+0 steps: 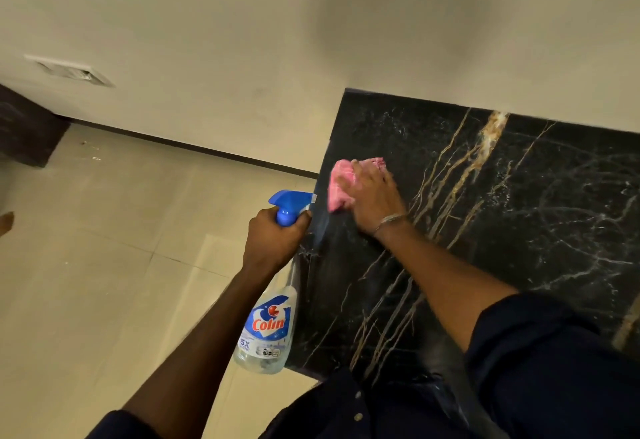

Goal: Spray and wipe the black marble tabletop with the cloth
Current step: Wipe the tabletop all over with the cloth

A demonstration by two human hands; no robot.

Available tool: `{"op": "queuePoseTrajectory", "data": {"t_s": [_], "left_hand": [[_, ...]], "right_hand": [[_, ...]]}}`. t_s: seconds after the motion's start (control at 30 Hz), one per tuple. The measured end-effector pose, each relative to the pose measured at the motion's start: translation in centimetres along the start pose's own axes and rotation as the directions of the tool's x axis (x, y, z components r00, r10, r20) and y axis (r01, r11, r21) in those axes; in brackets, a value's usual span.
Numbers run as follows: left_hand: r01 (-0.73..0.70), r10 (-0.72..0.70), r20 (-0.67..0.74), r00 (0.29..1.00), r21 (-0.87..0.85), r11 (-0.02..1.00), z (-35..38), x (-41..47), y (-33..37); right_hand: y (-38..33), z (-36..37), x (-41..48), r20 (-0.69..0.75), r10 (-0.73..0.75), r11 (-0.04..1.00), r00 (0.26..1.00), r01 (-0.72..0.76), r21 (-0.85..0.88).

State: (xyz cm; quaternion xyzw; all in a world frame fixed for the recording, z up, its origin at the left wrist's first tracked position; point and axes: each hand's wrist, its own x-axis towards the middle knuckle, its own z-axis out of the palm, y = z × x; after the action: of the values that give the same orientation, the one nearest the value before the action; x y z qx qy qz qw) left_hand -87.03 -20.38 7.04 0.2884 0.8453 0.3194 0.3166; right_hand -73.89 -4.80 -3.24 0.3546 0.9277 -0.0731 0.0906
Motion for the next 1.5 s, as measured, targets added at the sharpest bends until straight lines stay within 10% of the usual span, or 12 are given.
{"op": "queuePoseTrajectory", "data": {"t_s": [0.27,0.6,0.93,1.27,1.5], "left_hand": [[0.070,-0.070,-0.005,0.998,0.014,0.997,0.2,0.4,-0.9],[0.079,-0.078,-0.023,0.997,0.043,0.996,-0.1,0.6,-1.3],[0.070,-0.071,0.003,0.998,0.059,0.996,1.5,1.3,0.3],[0.031,-0.036,0.100,0.994,0.055,0.998,4.0,0.9,2.1],[-0.011,0.003,0.131,0.991,0.056,0.998,5.2,0.5,3.0]], "right_hand": [[-7.0,2.5,-6.8,-0.128,-0.432,0.879,0.893,0.448,0.162],[-1.5,-0.6,2.4,-0.018,-0.071,0.997,0.997,0.072,0.009],[-8.4,3.8,-8.6,0.019,-0.435,0.898,0.900,0.432,0.085],[7.6,3.5,-15.1,-0.098,0.041,0.974,0.994,-0.018,0.224],[1.0,3.1,-10.2,-0.120,0.099,0.977,0.988,-0.074,0.202]]}}
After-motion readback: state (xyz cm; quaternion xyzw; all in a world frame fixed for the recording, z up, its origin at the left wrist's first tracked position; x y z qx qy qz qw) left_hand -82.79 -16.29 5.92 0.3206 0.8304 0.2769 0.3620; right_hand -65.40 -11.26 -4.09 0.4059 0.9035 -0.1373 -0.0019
